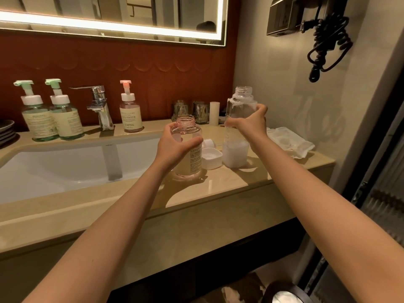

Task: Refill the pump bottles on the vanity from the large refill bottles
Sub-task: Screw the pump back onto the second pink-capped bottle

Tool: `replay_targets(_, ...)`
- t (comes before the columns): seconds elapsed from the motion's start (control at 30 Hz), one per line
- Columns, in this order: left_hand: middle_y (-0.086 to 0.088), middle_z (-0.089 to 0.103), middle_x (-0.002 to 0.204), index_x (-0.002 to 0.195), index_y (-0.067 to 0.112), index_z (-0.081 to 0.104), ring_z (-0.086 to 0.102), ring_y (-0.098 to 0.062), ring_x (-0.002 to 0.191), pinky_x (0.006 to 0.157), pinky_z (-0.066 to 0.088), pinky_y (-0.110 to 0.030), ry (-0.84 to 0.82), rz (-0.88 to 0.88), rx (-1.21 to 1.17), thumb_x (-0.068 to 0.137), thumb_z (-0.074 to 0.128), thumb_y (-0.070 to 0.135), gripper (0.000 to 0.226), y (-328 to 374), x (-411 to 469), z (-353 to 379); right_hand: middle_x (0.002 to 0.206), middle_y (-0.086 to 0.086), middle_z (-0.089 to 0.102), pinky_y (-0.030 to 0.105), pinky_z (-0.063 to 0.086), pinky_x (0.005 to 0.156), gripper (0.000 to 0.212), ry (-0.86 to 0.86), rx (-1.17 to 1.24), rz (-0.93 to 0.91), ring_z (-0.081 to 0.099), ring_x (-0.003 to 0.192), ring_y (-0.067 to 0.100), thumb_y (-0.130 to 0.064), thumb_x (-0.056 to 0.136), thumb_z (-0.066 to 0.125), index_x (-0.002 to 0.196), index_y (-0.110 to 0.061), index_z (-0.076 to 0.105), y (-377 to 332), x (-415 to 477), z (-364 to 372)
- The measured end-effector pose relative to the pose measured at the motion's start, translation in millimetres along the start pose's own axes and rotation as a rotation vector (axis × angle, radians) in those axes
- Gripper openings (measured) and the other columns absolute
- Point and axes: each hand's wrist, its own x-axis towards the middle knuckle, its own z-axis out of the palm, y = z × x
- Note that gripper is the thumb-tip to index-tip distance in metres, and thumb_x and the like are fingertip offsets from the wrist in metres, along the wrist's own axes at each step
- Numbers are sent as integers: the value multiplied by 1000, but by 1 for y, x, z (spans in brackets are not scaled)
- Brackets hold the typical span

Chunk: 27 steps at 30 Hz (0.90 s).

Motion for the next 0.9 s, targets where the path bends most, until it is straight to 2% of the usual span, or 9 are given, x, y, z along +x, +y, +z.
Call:
replay_targets(0.1, -5, 41, 143, 141, 15, 30, 41, -16, 120, 88, 36, -26, 0, 5, 3, 75, 76, 35, 82, 1, 0, -1, 138, 10, 33, 43, 36, 102, 92, 156, -4, -60, 36, 124, 26, -25, 68, 78, 138, -18, 20, 0, -3, -2)
replay_targets(0.17, -5, 42, 143, 140, 15, 31, 41, -17, 121, 88, 36, -26, 0, 3, 8, 75, 76, 35, 82, 2, 0, 0, 132, 9, 38, 41, 35, 99, 78, 331, -38, -213, 39, 119, 23, -26, 70, 71, 135, -16, 28, -4, -9, -5)
replay_targets(0.27, -6, 42, 142, 140, 15, 31, 42, -18, 122, 88, 36, -26, -6, 7, 12, 75, 76, 34, 82, 3, 0, -1, 118, 11, 49, 31, 37, 85, 53, 524, -104, -571, 47, 104, 21, -13, 69, 59, 120, -7, 47, -12, -21, -5)
replay_targets(0.37, -6, 43, 142, 140, 13, 32, 43, -17, 119, 88, 36, -26, -17, 6, 14, 74, 77, 33, 82, 4, 0, -3, 101, 18, 56, 28, 49, 71, 37, 429, -177, -919, 53, 88, 25, 6, 65, 53, 101, 0, 57, -15, -27, 7)
replay_targets(0.43, -6, 45, 140, 139, 12, 34, 43, -13, 112, 87, 37, -25, -24, 16, 12, 74, 77, 32, 80, 4, 0, -5, 96, 17, 56, 26, 50, 63, 35, 256, -299, -1003, 54, 83, 25, 12, 65, 52, 97, 0, 58, -13, -28, 15)
replay_targets(0.53, -5, 49, 135, 136, 11, 39, 44, -10, 106, 85, 36, -25, -28, 30, 14, 73, 78, 30, 76, 3, -1, -12, 108, 12, 51, 31, 47, 75, 40, -45, -474, -879, 51, 98, 24, 16, 72, 46, 106, -4, 57, -10, -29, 27)
replay_targets(0.63, -5, 50, 135, 136, 11, 39, 44, -12, 108, 87, 38, -27, -25, 20, 15, 74, 77, 31, 75, -1, 1, -21, 125, 9, 45, 25, 39, 84, 44, -272, -654, -646, 46, 112, 24, 13, 82, 46, 120, -8, 52, -8, -24, 39)
replay_targets(0.8, -5, 48, 137, 136, 11, 38, 43, -12, 112, 87, 37, -27, -33, 24, 17, 74, 76, 30, 75, -4, 3, -34, 136, 13, 42, 33, 41, 97, 46, -477, -995, -491, 46, 119, 28, 2, 88, 52, 133, -8, 45, -11, -11, 64)
replay_targets(0.9, -5, 49, 135, 136, 11, 38, 42, -10, 109, 86, 37, -26, -54, 36, 16, 74, 77, 28, 75, -5, 2, -36, 132, 12, 49, 33, 42, 95, 44, -569, -1113, -469, 47, 120, 27, -5, 89, 56, 132, -9, 49, -11, -2, 80)
